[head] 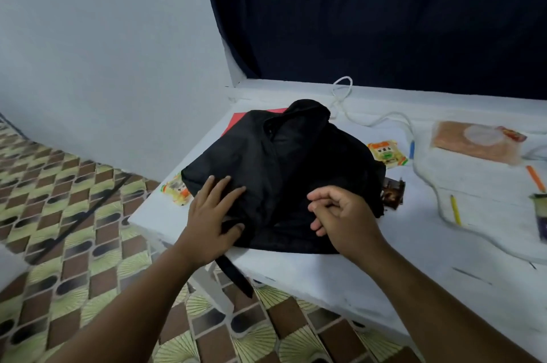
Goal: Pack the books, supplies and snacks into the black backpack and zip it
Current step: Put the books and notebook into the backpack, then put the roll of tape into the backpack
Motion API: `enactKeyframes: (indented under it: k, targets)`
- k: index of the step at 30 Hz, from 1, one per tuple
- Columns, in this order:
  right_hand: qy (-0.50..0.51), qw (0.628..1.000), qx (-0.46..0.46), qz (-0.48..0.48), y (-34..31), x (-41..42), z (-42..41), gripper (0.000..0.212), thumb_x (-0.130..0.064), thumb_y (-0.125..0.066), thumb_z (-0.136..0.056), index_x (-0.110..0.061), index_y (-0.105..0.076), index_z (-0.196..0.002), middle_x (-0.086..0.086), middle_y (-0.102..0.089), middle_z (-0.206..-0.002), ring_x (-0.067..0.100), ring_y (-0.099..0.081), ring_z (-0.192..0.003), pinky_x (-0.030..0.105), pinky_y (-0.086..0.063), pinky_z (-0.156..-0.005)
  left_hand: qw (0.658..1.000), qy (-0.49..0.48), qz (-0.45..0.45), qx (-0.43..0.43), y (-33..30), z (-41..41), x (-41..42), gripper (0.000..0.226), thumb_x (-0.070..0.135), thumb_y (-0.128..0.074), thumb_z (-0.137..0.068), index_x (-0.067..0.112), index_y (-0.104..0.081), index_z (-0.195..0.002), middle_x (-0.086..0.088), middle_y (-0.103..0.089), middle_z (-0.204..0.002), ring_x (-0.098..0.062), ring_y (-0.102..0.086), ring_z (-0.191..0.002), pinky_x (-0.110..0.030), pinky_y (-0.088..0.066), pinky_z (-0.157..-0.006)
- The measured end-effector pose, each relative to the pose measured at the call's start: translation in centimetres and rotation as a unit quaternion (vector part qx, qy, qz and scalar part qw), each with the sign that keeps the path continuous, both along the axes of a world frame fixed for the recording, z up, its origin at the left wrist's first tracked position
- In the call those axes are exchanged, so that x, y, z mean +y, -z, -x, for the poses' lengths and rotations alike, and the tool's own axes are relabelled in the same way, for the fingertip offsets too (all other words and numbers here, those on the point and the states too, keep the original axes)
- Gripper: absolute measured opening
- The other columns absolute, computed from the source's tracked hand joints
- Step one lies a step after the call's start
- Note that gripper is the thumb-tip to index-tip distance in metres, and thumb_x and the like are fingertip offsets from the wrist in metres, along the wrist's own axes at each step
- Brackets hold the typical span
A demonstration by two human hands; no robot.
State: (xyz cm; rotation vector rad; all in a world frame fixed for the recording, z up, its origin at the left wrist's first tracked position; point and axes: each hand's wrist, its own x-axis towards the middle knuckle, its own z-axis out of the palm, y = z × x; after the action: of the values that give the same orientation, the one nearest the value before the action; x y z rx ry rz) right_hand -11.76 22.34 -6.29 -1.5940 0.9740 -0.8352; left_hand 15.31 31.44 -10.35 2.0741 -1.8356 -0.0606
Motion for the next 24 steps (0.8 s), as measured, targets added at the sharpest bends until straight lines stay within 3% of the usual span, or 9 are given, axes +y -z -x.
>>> enactKeyframes:
  k: [2,4,8,10,13,15,18,21,24]
  targets:
    - [0.003,1.0,0.011,0.001,0.2,0.7,-0.8,0.022,-0.007,-0.057,-0.095,-0.026,-0.069,-0.094,-0.001,-0.071,-0.085,0.018,-0.07,-0.067,0.029,-0.059,-0.062,0.997,-0.008,-0.03,-0.073,0.1,-0.9,-0.2,0.096,0.066,-0.065,-0.074,0.037,-0.025,-0.156,0.0,-0.008,-0.168,-0.029,0.009,-0.155,-0.055,-0.01,-0.12]
    - [0.005,1.0,0.019,0.007,0.4,1.4,-1.5,0.022,-0.01,-0.058,-0.095,-0.028,-0.069,-0.093,-0.004,-0.07,-0.083,0.015,-0.07,-0.067,0.027,-0.058,-0.062,0.993,-0.003,-0.038,-0.115,0.2,-2.4,-1.0,0.105,0.074,-0.069,-0.066,0.034,-0.029,-0.155,-0.005,-0.012,-0.167,-0.035,0.001,-0.154,-0.058,-0.012,-0.12]
    - [0.025,0.998,0.019,0.061,0.3,2.6,-2.9,0.021,-0.012,-0.062,-0.094,-0.032,-0.068,-0.094,-0.006,-0.069,-0.082,0.014,-0.069,-0.068,0.031,-0.06,-0.066,0.991,0.043,-0.017,-0.129,-0.6,-4.5,-3.9,0.071,0.058,-0.059,-0.073,0.021,-0.058,-0.133,-0.008,-0.057,-0.14,-0.037,-0.047,-0.137,-0.051,-0.037,-0.111]
    - [0.041,0.996,0.006,0.082,0.1,3.7,-4.1,0.023,-0.011,-0.063,-0.094,-0.033,-0.066,-0.099,-0.005,-0.069,-0.084,0.014,-0.07,-0.07,0.035,-0.061,-0.068,0.994,0.054,-0.017,-0.091,-1.9,-4.9,-4.8,0.052,0.039,-0.053,-0.073,0.014,-0.063,-0.117,-0.007,-0.07,-0.113,-0.036,-0.065,-0.108,-0.038,-0.048,-0.084]
    - [0.066,0.984,-0.028,0.162,0.2,5.8,-6.4,0.025,-0.007,-0.061,-0.094,-0.03,-0.058,-0.105,-0.007,-0.066,-0.085,0.017,-0.069,-0.074,0.035,-0.059,-0.066,0.997,0.047,-0.002,-0.054,-3.2,-6.3,-6.2,0.027,0.034,-0.063,-0.089,0.013,-0.053,-0.103,-0.006,-0.068,-0.086,-0.035,-0.065,-0.082,-0.035,-0.041,-0.062]
    - [0.064,0.972,-0.013,0.226,0.7,6.8,-8.4,0.021,-0.004,-0.058,-0.092,-0.024,-0.057,-0.099,-0.008,-0.062,-0.084,0.017,-0.067,-0.073,0.035,-0.057,-0.062,0.998,0.051,0.009,-0.017,-4.2,-7.4,-7.1,0.036,0.046,-0.064,-0.092,0.016,-0.045,-0.091,-0.002,-0.062,-0.071,-0.029,-0.058,-0.068,-0.039,-0.045,-0.06]
    - [0.06,0.969,0.071,0.23,2.9,6.7,-11.8,0.015,-0.01,-0.056,-0.091,-0.02,-0.059,-0.102,-0.008,-0.06,-0.09,0.015,-0.062,-0.077,0.036,-0.055,-0.065,0.998,0.064,0.001,0.028,-5.1,-8.3,-8.3,0.041,0.052,-0.062,-0.092,0.014,-0.047,-0.086,0.001,-0.058,-0.068,-0.023,-0.054,-0.064,-0.042,-0.049,-0.064]
    - [0.089,0.952,0.209,0.204,5.7,4.7,-14.5,0.034,-0.017,-0.056,-0.092,-0.019,-0.057,-0.126,-0.004,-0.052,-0.126,0.016,-0.052,-0.118,0.037,-0.05,-0.093,0.994,0.08,-0.012,0.071,-5.6,-9.1,-9.3,0.037,0.05,-0.062,-0.093,0.014,-0.054,-0.09,-0.002,-0.062,-0.074,-0.023,-0.059,-0.07,-0.043,-0.051,-0.07]
    - [0.124,0.923,0.335,0.145,7.4,2.3,-16.1,0.05,-0.024,-0.059,-0.094,-0.024,-0.045,-0.142,0.007,-0.031,-0.149,0.028,-0.039,-0.132,0.04,-0.047,-0.1,0.99,0.092,-0.033,0.104,-5.8,-9.6,-10.0,0.034,0.049,-0.062,-0.093,0.015,-0.059,-0.099,0.0,-0.067,-0.086,-0.022,-0.062,-0.079,-0.04,-0.053,-0.077]
